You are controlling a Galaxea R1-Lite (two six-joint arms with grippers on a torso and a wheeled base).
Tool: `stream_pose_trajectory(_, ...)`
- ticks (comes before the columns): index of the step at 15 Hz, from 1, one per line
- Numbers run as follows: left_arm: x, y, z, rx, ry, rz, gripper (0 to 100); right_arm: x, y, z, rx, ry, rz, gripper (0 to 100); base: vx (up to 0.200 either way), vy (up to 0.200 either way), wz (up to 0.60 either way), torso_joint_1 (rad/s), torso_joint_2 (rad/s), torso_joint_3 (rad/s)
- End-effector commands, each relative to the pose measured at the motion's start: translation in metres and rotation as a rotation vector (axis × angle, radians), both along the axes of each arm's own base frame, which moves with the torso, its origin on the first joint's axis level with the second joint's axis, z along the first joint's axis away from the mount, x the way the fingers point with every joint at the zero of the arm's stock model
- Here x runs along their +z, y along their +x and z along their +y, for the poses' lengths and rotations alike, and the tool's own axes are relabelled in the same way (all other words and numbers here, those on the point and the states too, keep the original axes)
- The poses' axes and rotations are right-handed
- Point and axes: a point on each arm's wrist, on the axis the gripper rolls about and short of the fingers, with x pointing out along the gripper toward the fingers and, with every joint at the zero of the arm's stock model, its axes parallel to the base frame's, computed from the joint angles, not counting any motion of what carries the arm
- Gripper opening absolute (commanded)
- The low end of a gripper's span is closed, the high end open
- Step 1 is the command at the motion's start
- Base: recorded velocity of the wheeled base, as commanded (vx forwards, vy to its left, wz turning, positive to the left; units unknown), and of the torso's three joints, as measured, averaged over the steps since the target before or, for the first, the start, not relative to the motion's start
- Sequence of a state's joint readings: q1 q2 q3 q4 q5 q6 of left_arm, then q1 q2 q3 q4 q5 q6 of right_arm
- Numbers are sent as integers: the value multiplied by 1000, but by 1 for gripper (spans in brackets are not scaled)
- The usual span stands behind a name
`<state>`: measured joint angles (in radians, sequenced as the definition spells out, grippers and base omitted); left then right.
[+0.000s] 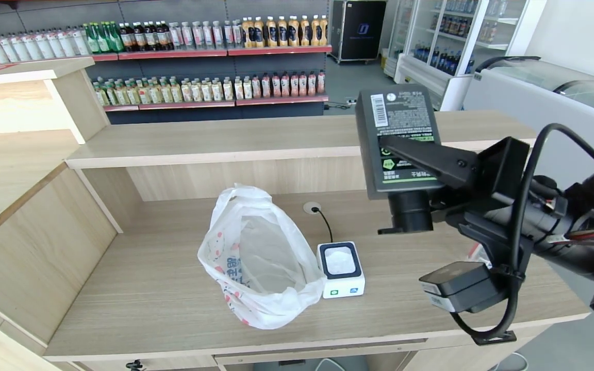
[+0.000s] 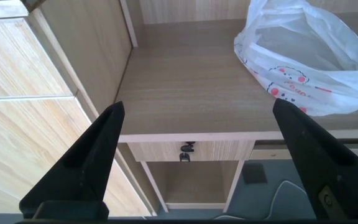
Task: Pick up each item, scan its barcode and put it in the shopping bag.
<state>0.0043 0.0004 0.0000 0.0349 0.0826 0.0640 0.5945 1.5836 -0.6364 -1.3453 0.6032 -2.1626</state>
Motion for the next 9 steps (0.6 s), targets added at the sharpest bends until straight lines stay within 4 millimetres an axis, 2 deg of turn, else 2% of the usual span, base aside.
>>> stream_pose_trajectory(1, 0, 0, 0, 1, 0, 0, 100, -17, -5, 19, 54, -54, 6, 0, 0, 0, 0, 0, 0, 0)
stream_pose_trajectory(5, 0, 0, 0, 1, 0, 0, 100, -33, -48, 53, 208, -119, -52, 0, 0, 0, 0, 0, 0, 0)
stream_pose_trajectory(7, 0, 0, 0, 1, 0, 0, 100, -34, -62, 55, 203, -123, -74, 0, 0, 0, 0, 0, 0, 0)
stream_pose_trajectory(9, 0, 0, 0, 1, 0, 0, 100, -32, -76, 45, 214, -111, -84, 0, 0, 0, 0, 0, 0, 0)
